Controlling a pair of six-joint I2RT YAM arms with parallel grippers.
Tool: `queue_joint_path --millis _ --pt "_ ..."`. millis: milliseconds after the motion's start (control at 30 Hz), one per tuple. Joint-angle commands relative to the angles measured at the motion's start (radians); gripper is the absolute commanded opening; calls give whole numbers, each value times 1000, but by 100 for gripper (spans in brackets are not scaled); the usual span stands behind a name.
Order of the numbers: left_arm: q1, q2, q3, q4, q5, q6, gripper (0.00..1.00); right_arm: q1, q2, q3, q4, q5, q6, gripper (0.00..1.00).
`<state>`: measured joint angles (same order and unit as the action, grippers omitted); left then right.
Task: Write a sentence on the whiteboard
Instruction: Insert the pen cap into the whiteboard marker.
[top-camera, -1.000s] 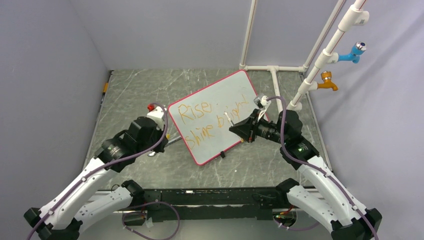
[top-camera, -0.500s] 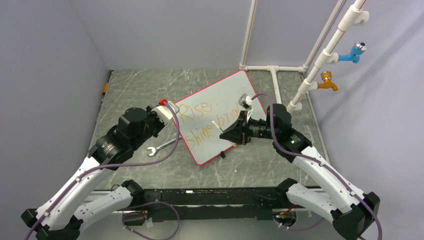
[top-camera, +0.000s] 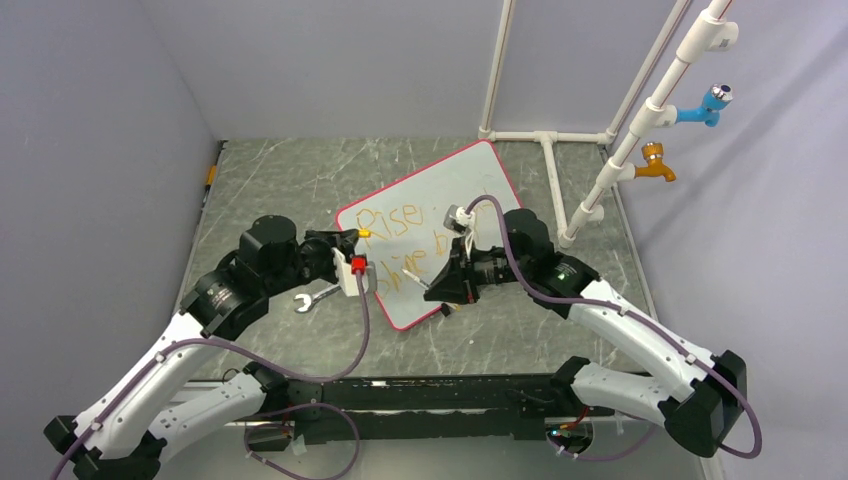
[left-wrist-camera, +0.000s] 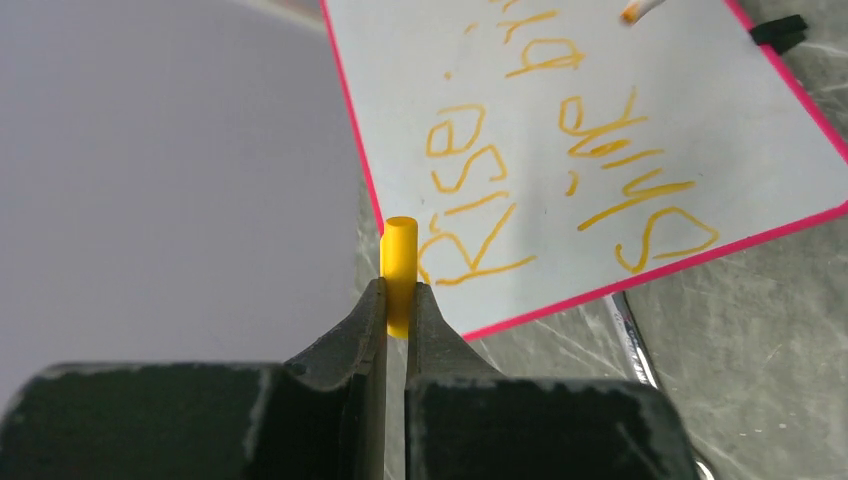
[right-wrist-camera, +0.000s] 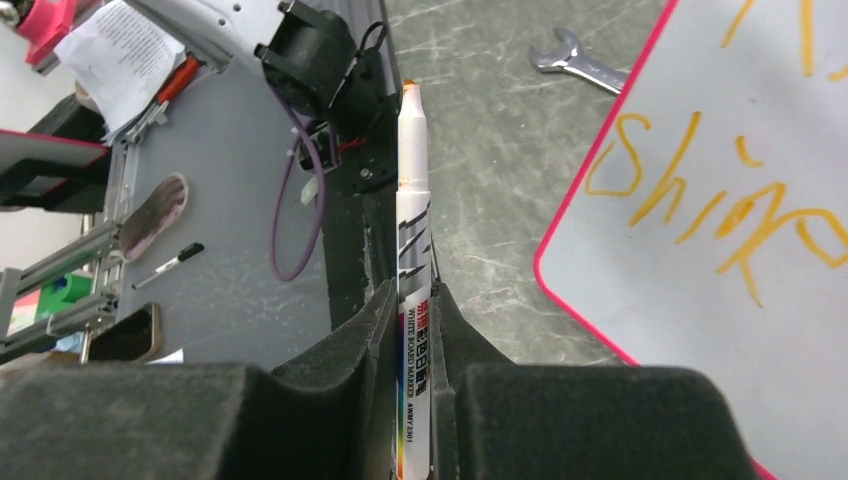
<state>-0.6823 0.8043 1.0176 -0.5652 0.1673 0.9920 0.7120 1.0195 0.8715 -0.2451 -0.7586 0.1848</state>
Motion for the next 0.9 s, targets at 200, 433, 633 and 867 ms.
queue_joint_path --millis 200,433,633,867 --pt "-2 16 -58 38 316 287 0 44 33 53 21 -38 -35 0" --pt "-2 26 -108 52 386 362 0 49 32 81 -22 -16 -48 0" --pt "-3 20 -141 80 399 365 0 51 67 83 -24 6 -45 0" --pt "-3 7 -161 108 400 357 0 50 86 80 -26 52 -52 0"
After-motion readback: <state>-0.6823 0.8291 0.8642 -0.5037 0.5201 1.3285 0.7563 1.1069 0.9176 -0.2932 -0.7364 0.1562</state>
